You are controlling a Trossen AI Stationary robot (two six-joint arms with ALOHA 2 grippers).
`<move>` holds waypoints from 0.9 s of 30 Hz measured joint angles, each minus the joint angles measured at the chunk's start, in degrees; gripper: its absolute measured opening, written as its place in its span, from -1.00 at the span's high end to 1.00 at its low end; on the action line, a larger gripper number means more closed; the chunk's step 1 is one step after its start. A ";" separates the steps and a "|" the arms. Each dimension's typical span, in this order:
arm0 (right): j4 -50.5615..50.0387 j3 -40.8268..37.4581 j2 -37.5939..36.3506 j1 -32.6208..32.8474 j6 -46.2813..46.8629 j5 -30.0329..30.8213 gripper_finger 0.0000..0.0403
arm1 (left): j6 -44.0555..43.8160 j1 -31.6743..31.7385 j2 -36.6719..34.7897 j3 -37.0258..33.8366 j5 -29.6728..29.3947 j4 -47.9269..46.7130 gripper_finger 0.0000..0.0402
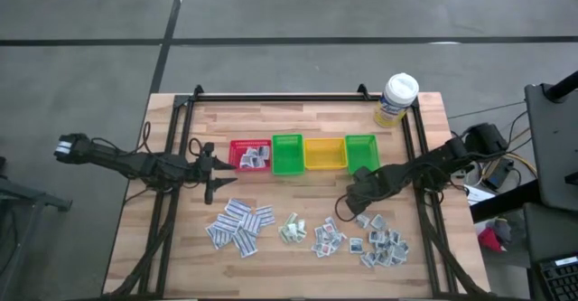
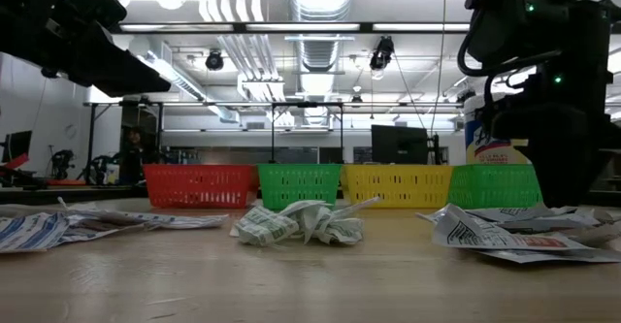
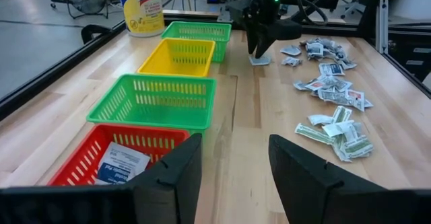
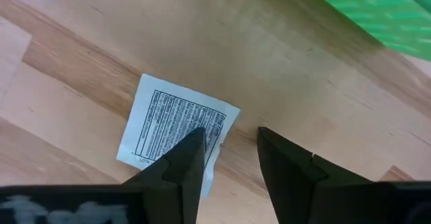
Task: Pick & Place First Aid Supplies
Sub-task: Put the alcohol pad into the red basket
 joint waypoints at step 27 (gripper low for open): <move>-1.08 -0.65 -1.37 0.07 -0.91 1.05 0.93 | -0.54 -0.01 0.01 0.00 0.02 0.44 0.15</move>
